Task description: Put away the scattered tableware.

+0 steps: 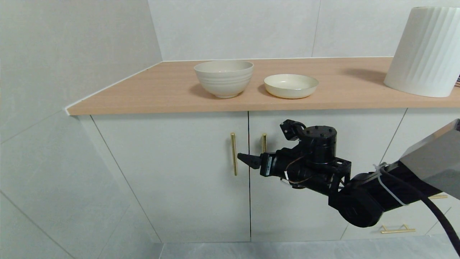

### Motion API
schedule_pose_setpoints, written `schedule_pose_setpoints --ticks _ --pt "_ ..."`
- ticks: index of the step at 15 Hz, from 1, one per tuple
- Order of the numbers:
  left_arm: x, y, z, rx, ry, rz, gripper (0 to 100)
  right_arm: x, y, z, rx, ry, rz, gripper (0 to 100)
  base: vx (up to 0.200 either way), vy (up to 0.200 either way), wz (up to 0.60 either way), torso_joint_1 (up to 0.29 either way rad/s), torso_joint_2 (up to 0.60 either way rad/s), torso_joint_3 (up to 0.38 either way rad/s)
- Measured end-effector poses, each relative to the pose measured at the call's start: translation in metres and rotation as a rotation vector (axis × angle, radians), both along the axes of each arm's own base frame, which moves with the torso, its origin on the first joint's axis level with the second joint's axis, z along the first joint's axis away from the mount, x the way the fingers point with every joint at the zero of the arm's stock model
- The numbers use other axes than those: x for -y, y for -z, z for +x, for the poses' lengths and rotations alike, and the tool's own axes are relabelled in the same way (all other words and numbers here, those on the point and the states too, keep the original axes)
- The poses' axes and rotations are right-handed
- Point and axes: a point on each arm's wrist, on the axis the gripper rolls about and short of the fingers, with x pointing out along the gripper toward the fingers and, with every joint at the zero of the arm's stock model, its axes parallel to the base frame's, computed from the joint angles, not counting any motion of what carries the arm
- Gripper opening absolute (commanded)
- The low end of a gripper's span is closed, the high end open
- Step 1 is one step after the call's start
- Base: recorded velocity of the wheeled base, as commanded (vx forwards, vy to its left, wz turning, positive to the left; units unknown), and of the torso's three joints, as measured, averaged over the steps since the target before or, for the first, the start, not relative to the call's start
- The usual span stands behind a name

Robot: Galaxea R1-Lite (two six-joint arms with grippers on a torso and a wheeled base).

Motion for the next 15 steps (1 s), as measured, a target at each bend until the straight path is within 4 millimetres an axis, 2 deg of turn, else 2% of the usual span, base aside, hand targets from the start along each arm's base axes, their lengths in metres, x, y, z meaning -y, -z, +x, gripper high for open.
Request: schedule_pose_setpoints --ticks 7,15 --pt "0.000 0.000 0.000 0.000 0.000 0.000 100 0.009 -0.009 -0.018 -0.042 -0.114 0.021 100 0.000 0.000 0.00 0.000 0.00 0.000" --pt "0.000 0.000 0.000 0.000 -0.001 0.000 100 0.037 -0.030 -0.049 -0.140 -0.372 0.061 100 0.000 0.000 0.00 0.000 0.00 0.000"
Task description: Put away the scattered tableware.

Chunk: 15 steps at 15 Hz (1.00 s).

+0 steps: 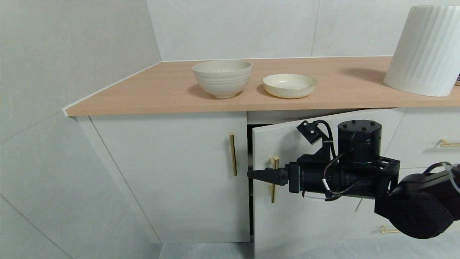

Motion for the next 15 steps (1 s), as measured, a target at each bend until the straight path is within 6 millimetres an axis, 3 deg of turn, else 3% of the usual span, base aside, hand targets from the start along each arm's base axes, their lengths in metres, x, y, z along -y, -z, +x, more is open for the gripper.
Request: schedule_pose_setpoints --ticks 4,10,15 --pt "0.000 0.000 0.000 0.000 0.001 0.000 100 0.015 -0.006 -0.007 -0.016 -0.116 0.025 100 0.000 0.000 0.00 0.000 0.00 0.000" --pt "0.000 -0.002 -0.001 0.008 0.013 0.083 100 0.022 -0.009 -0.010 -0.009 -0.121 0.033 100 0.000 0.000 0.00 0.000 0.00 0.000" --pt "0.004 -0.059 -0.004 0.015 0.177 0.102 100 0.024 -0.009 -0.012 -0.004 -0.118 0.033 100 0.000 0.000 0.00 0.000 0.00 0.000"
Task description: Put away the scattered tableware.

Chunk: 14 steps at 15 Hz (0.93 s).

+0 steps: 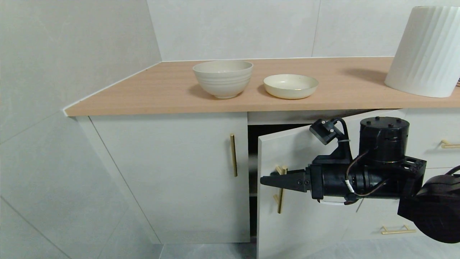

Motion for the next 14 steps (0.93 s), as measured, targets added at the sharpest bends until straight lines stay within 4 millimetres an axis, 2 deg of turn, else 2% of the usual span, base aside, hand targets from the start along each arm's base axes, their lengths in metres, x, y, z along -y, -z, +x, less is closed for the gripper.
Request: schedule_pose_setpoints --ticks 3,6,10,14 --pt "0.004 -0.038 0.026 -0.114 0.196 -0.009 100 0.001 -0.001 -0.001 0.000 0.000 0.000 100 0.000 0.000 0.00 0.000 0.00 0.000" --pt "0.009 -0.065 0.072 -0.287 0.355 -0.059 100 0.001 0.000 -0.002 0.001 0.001 -0.002 100 0.000 0.000 0.00 0.000 0.00 0.000" --pt "0.032 -0.078 0.136 -0.513 0.509 -0.316 100 0.002 0.000 -0.003 0.002 0.004 -0.003 100 0.000 0.000 0.00 0.000 0.00 0.000" --pt "0.060 -0.080 0.164 -0.589 0.618 -0.558 100 0.002 0.000 -0.003 0.002 0.004 -0.003 100 0.000 0.000 0.00 0.000 0.00 0.000"
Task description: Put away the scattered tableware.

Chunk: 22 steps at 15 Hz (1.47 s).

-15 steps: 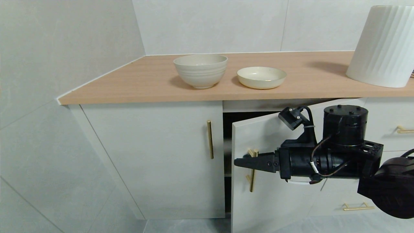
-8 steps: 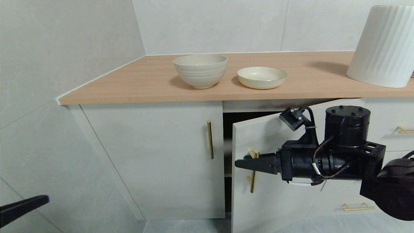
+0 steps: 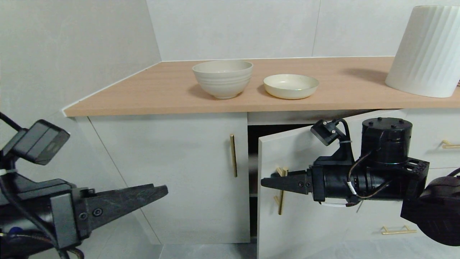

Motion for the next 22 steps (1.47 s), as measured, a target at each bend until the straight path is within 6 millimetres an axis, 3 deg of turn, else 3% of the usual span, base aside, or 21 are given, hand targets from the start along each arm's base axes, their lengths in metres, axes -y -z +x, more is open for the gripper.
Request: schedule_pose_setpoints --ticks 3,4,12,17,22 --pt "0.008 0.012 0.006 -0.052 0.029 0.003 100 0.000 0.000 0.000 -0.001 0.001 0.000 100 0.000 0.000 0.00 0.000 0.00 0.000" --pt "0.009 0.014 0.007 -0.060 0.030 0.007 0 0.000 0.000 0.000 -0.001 0.001 0.000 100 0.000 0.000 0.00 0.000 0.00 0.000" --pt "0.019 0.011 0.023 -0.016 0.061 0.057 0 0.000 0.000 0.000 -0.002 0.001 0.000 100 0.000 0.000 0.00 0.000 0.00 0.000" --pt "0.041 0.006 0.062 0.109 0.089 0.097 0 0.001 -0.001 -0.002 -0.003 0.000 0.001 100 0.000 0.000 0.00 0.000 0.00 0.000" --pt "0.069 0.047 0.097 0.111 0.121 0.107 0 0.001 -0.001 -0.005 -0.002 -0.005 0.001 100 0.000 0.000 0.00 0.000 0.00 0.000"
